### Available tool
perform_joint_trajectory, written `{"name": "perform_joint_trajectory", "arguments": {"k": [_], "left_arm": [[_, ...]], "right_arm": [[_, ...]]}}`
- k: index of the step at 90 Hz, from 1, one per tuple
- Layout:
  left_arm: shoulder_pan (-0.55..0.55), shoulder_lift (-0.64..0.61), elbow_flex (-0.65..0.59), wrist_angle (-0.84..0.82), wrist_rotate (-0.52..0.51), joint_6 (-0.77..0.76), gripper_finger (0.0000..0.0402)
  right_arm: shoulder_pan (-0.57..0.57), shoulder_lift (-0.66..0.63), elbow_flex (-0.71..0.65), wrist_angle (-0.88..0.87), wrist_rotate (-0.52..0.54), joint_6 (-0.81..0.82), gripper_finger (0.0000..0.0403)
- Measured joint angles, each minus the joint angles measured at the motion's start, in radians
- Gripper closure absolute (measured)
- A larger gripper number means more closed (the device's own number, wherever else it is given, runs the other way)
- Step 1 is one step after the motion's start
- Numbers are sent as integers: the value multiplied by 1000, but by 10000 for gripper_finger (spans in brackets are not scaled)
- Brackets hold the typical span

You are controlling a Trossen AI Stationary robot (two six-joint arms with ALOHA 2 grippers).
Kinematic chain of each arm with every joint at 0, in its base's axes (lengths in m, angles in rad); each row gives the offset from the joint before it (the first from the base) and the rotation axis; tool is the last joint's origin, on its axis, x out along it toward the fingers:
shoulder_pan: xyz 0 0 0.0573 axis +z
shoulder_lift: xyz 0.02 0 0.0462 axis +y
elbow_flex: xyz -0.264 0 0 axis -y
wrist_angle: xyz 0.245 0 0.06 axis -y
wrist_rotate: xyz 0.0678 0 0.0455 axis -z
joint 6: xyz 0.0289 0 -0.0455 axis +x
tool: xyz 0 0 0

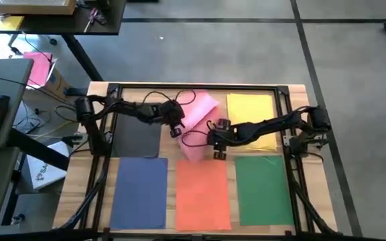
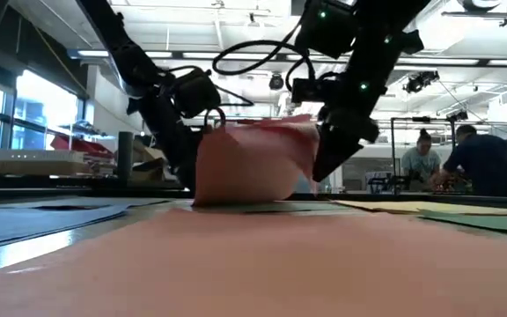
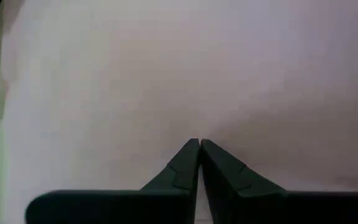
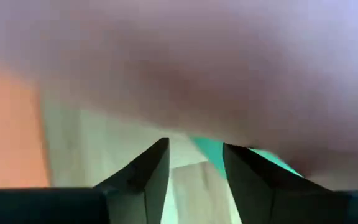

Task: Organize paper
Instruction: Stack the green paper on top of the green paper

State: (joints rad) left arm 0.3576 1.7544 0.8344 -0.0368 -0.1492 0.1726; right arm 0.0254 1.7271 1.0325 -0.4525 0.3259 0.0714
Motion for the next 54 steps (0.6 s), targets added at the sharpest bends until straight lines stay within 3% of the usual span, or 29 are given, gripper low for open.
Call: {"name": "perform_joint_trajectory", "arguments": {"k": [15,32,54], "left_arm": [[-22,-86,5,32,9,50,394],[-11,-68,4,33,98,45,394],[-15,-30,4,32,114,34,394]], "right_arm": [[2,0,0,1,0,40,243],[3,0,0,3,0,63,242],[0,0,0,-18,-34,33,242]]}}
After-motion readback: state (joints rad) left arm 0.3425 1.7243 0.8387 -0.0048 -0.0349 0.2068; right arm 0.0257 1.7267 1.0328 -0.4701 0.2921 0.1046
